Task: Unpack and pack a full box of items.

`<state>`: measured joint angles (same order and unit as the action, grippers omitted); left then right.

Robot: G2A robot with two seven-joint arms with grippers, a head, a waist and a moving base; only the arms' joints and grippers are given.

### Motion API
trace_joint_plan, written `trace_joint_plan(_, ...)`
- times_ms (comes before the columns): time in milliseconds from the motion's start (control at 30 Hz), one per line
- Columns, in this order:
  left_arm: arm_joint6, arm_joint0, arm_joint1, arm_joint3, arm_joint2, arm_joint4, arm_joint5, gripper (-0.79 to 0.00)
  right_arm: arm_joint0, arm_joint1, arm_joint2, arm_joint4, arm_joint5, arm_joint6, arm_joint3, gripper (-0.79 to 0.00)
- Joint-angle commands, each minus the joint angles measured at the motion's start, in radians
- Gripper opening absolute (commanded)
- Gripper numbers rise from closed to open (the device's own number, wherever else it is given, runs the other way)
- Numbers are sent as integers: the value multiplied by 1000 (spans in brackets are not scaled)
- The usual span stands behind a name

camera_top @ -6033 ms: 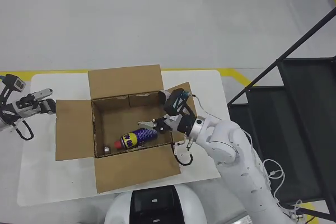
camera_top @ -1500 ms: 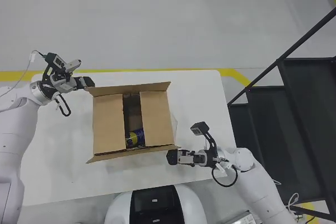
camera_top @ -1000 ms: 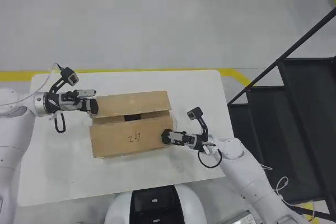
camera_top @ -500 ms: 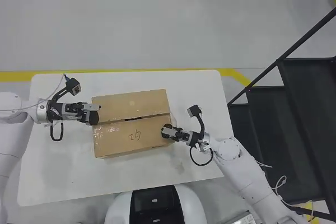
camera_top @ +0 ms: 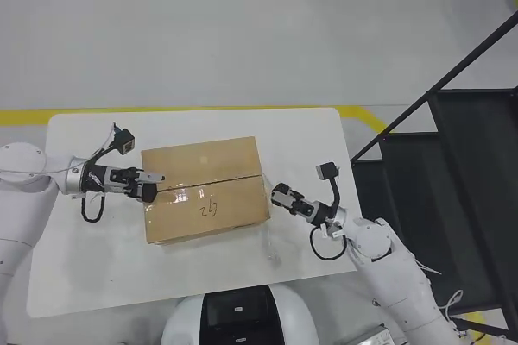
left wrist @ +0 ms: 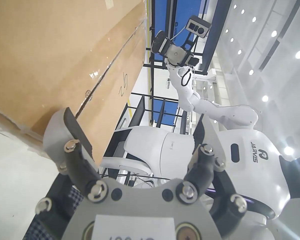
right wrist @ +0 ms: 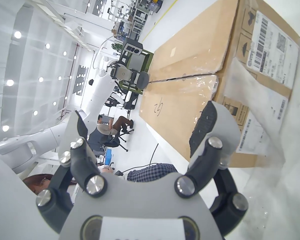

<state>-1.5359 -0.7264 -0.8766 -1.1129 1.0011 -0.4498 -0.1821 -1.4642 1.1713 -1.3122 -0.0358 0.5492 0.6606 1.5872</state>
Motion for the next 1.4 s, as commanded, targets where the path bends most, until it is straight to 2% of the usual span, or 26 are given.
trace_joint_plan(0,0,2,2,3,3,5,-1,0,15,-2,4,77,-6,3,-5,0)
trace_joint_plan(100,2,2,2,3,7,2,-2,0,42,-1,27,172,-26,-6,-30,0)
trace_joint_plan(233,2,2,2,3,7,2,-2,0,80,1,66,232,-3,0,-65,0)
trace_joint_plan(600,2,2,2,3,7,2,-2,0,155,5,117,237,8,22,-133,0)
trace_joint_plan(1000,2,2,2,3,7,2,-2,0,294,36,214,120,-46,5,-314,0)
trace_joint_plan(1167,2,2,2,3,7,2,-2,0,324,49,223,62,-3,-83,-378,0)
trace_joint_plan(1367,2,2,2,3,7,2,-2,0,327,54,213,100,50,-195,-398,0)
